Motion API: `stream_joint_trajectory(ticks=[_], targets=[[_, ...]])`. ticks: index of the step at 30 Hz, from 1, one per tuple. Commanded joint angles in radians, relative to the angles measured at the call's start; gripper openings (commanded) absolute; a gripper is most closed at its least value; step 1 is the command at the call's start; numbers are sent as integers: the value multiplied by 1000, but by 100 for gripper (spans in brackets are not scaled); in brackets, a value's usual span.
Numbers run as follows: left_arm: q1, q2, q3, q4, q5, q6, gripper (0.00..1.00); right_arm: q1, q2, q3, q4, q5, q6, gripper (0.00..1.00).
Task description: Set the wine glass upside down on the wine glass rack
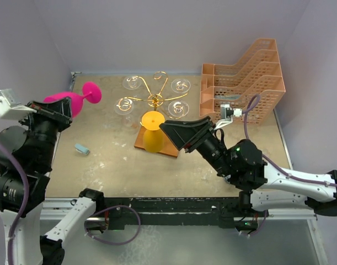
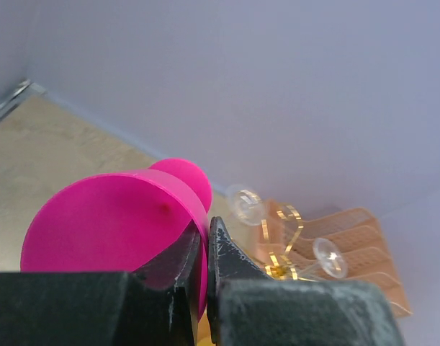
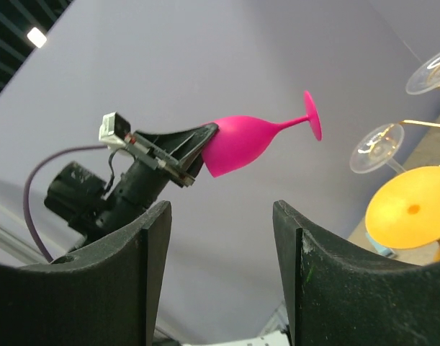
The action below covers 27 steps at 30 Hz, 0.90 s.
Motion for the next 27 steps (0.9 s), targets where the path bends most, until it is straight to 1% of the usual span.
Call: stream_joint_trajectory(ticks=[1,4,6,8,11,13,15,18,21,24,26,27], targets=[[4,-28,-21,280,219,40,0,2,28,45,173,66,65,60],[4,-51,-67,450,348,20,0,2,58,43,258,114,87,60],[4,-47,-79,530,396,11,0,2,78,64,256,165,136,60],[4,-34,-71,547,430,7,0,1,99,96,238,206,188,60],[4,-25,-74,576,483,-22,0,1,134,144,216,229,242,61],[4,-31,-102,621,510,-72,0,0,163,177,194,227,255,62],[4,-38,-134,671,529,-119,0,1,189,206,182,219,268,66],[4,-52,-177,759,561,-179,0,-3,216,216,239,168,217,68],[4,-56,-229,885,584,-267,0,-16,237,232,254,128,236,68],[4,-42,-247,948,631,-318,0,-24,251,252,255,114,254,67],[4,-43,-281,1016,659,-360,0,-30,261,259,237,126,292,64],[4,-50,-299,1049,667,-379,0,-36,266,261,226,129,326,61]])
